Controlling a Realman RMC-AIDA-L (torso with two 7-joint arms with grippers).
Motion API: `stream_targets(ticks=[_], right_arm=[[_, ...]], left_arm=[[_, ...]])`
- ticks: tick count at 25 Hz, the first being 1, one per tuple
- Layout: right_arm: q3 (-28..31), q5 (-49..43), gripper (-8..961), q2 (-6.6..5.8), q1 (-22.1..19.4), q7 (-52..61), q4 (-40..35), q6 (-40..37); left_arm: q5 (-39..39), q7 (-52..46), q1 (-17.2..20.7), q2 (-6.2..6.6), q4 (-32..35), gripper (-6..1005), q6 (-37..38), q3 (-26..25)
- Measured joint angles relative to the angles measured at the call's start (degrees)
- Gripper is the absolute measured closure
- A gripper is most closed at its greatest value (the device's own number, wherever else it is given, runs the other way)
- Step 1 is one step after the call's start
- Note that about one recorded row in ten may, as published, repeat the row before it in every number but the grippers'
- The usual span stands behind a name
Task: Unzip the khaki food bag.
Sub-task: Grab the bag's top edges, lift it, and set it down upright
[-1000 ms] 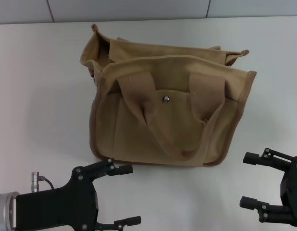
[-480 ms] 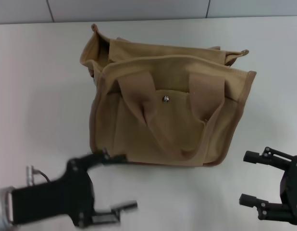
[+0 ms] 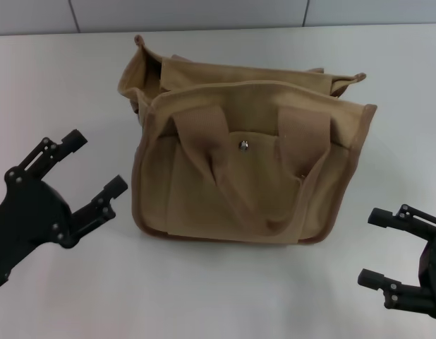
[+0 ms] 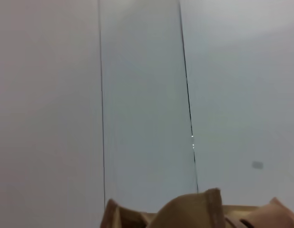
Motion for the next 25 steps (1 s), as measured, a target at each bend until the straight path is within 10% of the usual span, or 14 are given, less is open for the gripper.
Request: stream_targets(ticks=[25], right_arm=[[0.0, 0.0, 177, 0.00, 0.3, 0.4, 0.0, -0.3]], left_arm=[[0.3, 3.2, -8.8, -0.45, -8.7, 293, -14.5, -0.2]])
